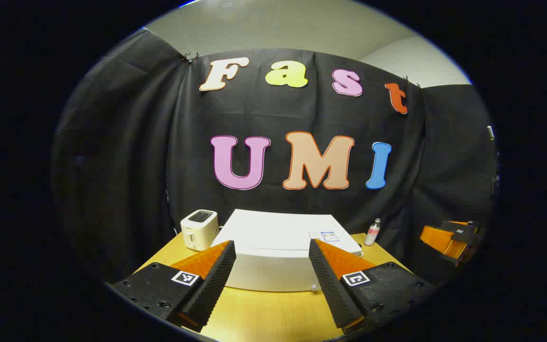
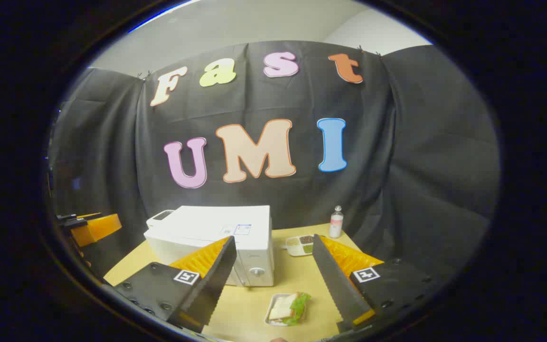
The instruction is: Open the microwave oven with the left hand, put the food in, and close the microwave oven.
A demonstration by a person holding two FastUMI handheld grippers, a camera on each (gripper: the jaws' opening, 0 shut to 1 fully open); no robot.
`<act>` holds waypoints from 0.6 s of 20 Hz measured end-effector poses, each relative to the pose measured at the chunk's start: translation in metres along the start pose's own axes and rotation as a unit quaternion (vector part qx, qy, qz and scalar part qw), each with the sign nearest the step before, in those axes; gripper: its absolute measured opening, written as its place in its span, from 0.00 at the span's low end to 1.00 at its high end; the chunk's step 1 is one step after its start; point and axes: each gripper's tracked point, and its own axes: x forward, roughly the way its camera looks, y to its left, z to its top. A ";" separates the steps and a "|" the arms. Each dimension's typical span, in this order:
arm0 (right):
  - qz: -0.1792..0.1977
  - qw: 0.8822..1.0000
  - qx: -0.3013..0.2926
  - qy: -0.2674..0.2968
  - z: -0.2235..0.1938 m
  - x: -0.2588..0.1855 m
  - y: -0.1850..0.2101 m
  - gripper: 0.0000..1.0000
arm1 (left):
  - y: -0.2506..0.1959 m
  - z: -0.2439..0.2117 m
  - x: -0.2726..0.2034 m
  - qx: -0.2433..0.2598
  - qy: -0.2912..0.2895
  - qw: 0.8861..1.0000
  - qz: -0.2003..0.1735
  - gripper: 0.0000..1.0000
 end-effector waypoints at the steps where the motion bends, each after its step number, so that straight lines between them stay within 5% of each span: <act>1: -0.001 1.000 0.001 -0.001 0.001 0.000 -0.004 0.96 | -0.001 -0.001 0.001 0.002 0.000 1.000 0.003 0.93; 12: 0.011 1.000 -0.006 -0.010 0.013 -0.002 -0.023 1.00 | -0.020 -0.010 -0.001 -0.034 0.013 0.999 0.007 0.94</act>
